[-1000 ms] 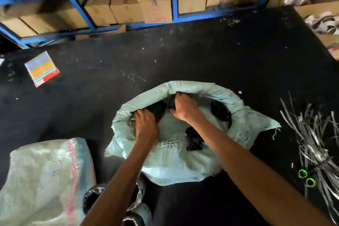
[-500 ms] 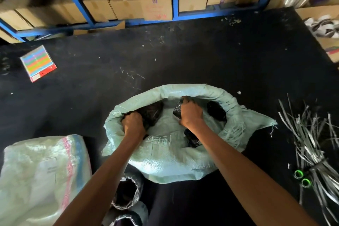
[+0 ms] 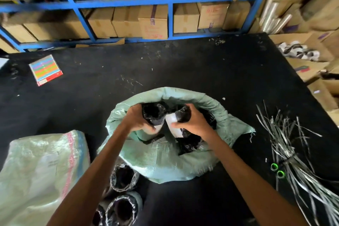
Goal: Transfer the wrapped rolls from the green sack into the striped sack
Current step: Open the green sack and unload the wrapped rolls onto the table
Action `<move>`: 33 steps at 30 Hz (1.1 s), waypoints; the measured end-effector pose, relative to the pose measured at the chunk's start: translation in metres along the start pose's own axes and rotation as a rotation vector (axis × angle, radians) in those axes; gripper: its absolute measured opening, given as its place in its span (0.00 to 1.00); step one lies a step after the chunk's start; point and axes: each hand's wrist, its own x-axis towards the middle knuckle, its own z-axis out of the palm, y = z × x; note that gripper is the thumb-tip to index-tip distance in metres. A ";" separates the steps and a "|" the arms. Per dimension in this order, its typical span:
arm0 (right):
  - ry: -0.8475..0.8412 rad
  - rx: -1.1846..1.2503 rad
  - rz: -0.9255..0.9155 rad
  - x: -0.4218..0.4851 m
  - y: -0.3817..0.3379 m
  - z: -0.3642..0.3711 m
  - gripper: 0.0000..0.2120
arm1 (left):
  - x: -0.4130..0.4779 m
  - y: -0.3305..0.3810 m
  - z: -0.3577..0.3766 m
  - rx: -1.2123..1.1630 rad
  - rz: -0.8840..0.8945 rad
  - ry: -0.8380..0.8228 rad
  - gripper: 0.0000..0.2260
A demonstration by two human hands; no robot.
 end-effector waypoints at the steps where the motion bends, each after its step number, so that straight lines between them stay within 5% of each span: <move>1: -0.002 0.087 0.020 -0.006 -0.001 -0.004 0.39 | -0.004 0.007 -0.004 -0.021 0.010 0.010 0.39; 5: -0.068 0.390 0.017 -0.045 -0.012 -0.022 0.37 | -0.044 0.028 -0.019 -0.279 0.100 -0.028 0.33; 12: -0.106 0.561 -0.067 -0.120 -0.052 -0.040 0.23 | -0.136 0.057 -0.033 -0.724 0.181 0.046 0.16; 16: -0.223 0.701 -0.043 -0.170 -0.078 -0.033 0.12 | -0.198 0.058 -0.046 -0.701 0.201 0.063 0.14; 18: -0.323 0.768 0.021 -0.192 -0.081 -0.024 0.09 | -0.223 0.038 -0.052 -0.663 0.073 0.126 0.18; 20: -0.442 0.679 0.075 -0.205 -0.069 -0.008 0.11 | -0.251 0.007 -0.060 -0.611 -0.045 0.101 0.24; 24: -0.732 0.457 0.121 -0.225 -0.043 0.044 0.26 | -0.305 -0.069 -0.054 -0.573 0.090 -0.155 0.24; 27: -0.887 0.258 0.119 -0.240 -0.028 0.102 0.36 | -0.347 -0.116 -0.024 -0.552 0.031 -0.100 0.27; 31: -0.856 0.088 0.062 -0.255 0.008 0.156 0.29 | -0.384 -0.171 0.036 -0.669 -0.109 0.082 0.32; 33: -0.795 -0.048 -0.037 -0.264 0.027 0.179 0.33 | -0.400 -0.199 0.066 -0.666 -0.144 0.152 0.36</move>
